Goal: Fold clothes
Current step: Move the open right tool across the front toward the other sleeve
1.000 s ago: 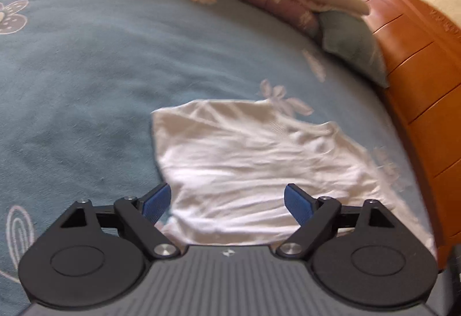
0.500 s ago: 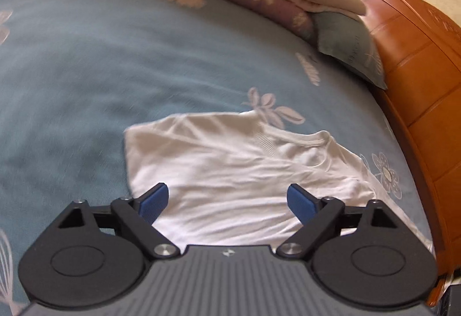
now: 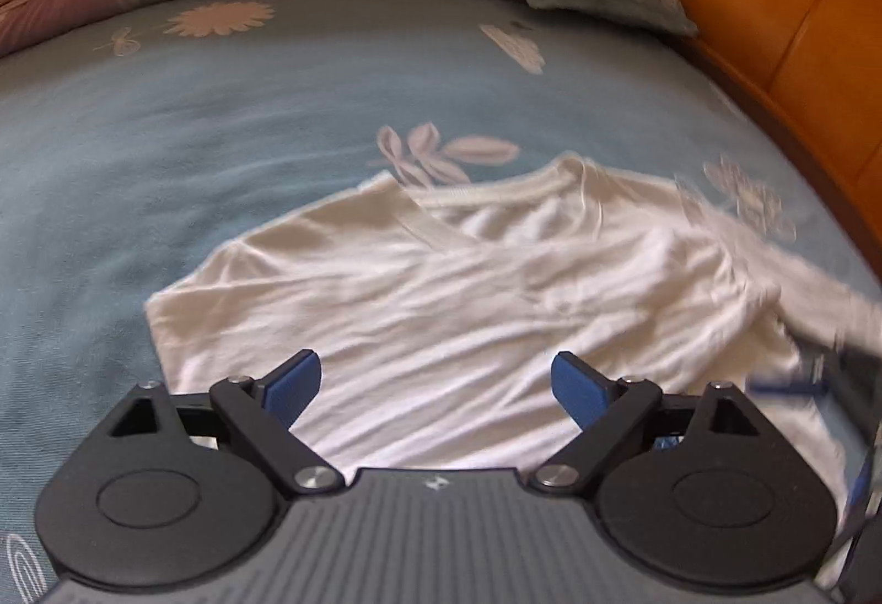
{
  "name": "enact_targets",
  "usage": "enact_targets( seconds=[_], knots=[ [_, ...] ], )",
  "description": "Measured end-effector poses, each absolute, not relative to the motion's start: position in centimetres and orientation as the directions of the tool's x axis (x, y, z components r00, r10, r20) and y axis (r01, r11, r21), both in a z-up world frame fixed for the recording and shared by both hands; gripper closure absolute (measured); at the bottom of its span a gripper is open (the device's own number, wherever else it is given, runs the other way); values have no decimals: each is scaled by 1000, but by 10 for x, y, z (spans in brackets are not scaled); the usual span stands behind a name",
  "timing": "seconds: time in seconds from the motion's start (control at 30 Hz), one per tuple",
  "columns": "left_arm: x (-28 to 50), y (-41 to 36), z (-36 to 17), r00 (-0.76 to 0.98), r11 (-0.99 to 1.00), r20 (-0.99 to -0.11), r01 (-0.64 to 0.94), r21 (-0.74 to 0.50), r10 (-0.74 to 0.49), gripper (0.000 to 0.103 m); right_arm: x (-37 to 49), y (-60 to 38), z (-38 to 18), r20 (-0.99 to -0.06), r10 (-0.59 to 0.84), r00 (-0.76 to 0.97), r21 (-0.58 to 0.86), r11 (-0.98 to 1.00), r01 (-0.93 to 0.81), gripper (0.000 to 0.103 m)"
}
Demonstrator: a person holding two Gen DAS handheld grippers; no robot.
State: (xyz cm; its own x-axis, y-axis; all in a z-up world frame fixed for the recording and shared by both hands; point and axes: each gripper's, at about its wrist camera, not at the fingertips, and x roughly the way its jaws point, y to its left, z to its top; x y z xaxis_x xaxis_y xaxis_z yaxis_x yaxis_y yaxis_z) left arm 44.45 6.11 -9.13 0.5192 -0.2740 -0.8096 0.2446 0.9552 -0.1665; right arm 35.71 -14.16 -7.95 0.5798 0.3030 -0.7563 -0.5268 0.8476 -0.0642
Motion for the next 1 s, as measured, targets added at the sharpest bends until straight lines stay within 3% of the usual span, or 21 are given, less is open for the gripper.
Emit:
enact_targets(
  seconds=[0.17,0.3,0.5,0.67,0.77,1.0],
  knots=[
    [449,67,-115,489,969,-838,147,-196,-244,12,408,-156,-89,-707,275,652,-120,862,-493,0],
    [451,71,-113,481,970,-842,120,-213,-245,11,422,-185,-112,-779,285,558,12,897,-441,0],
    [460,68,-96,519,966,-815,130,-226,-260,11,400,-200,-99,-796,295,529,23,888,-460,0],
    [479,63,-100,508,948,-802,117,-296,-313,11,436,-188,-81,-718,416,558,132,868,-478,0],
    [484,66,-106,517,959,-809,112,-260,-280,11,459,-182,-92,-710,497,499,242,838,-489,0],
    [492,70,-111,534,976,-818,94,-195,-215,12,470,-224,-105,-736,353,577,165,921,-354,0]
  ],
)
